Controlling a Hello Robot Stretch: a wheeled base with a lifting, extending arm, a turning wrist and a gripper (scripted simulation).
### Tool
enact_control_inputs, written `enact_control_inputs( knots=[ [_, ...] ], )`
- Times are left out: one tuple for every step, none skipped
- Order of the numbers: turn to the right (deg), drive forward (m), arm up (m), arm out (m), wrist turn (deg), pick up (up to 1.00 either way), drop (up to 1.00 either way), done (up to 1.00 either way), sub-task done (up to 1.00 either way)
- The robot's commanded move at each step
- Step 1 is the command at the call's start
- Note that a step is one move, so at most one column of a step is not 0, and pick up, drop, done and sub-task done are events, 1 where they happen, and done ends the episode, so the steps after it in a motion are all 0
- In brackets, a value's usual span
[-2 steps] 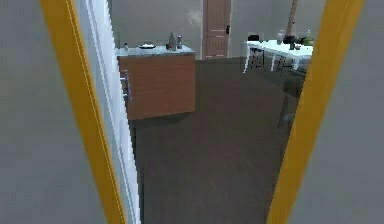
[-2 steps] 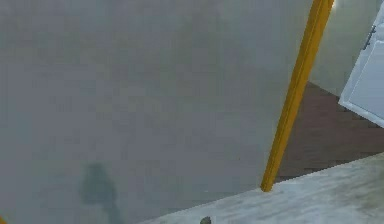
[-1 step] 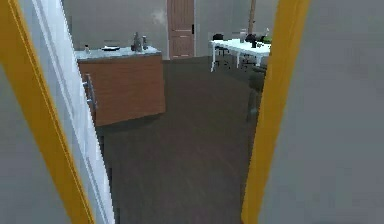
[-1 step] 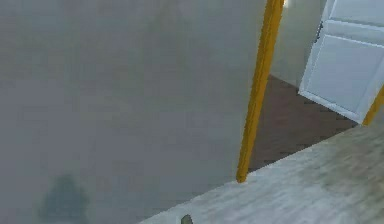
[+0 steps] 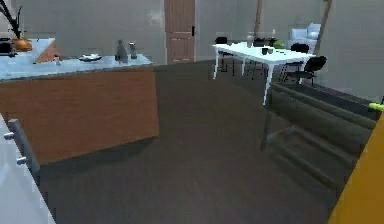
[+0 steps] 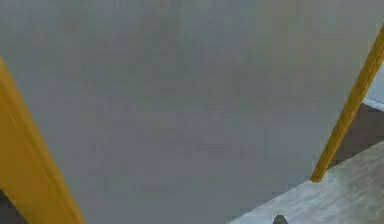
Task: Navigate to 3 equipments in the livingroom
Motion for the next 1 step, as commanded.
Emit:
enact_control_inputs(
  knots=[
    [-18.0, 0.0, 0.0, 0.0, 0.0, 0.0, 0.0, 0.0, 0.0]
  ],
)
